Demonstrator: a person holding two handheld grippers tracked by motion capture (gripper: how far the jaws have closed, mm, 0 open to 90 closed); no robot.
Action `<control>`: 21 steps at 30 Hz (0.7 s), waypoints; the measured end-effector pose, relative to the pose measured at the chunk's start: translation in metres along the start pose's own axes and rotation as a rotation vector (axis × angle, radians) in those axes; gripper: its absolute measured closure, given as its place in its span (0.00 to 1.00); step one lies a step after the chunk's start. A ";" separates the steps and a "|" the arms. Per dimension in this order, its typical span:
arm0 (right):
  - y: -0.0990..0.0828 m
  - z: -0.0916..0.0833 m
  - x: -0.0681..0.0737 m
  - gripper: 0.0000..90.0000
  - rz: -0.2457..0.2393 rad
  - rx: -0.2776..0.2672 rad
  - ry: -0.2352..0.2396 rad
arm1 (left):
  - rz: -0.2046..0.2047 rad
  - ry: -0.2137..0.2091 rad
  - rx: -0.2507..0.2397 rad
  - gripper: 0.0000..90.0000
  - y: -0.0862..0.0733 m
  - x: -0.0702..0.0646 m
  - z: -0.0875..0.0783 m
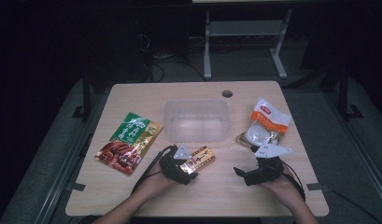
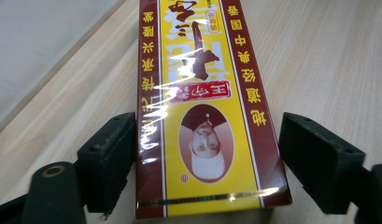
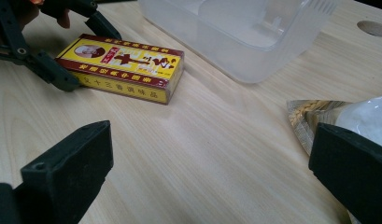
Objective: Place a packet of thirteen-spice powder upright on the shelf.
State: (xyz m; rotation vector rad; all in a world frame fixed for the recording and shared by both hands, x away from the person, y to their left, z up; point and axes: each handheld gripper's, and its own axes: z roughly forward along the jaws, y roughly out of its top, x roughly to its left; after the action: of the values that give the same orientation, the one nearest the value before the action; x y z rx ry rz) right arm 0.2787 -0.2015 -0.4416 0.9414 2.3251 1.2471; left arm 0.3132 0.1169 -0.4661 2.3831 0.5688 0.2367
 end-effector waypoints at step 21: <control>0.000 -0.001 0.000 0.00 -0.003 -0.001 0.006 | -0.021 -0.060 -0.004 0.35 0.000 0.007 -0.005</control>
State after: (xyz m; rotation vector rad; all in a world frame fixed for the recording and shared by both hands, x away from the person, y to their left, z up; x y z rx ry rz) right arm 0.2781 -0.2017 -0.4412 0.9346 2.3297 1.2517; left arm 0.3181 0.1231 -0.4624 2.3702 0.5645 0.1562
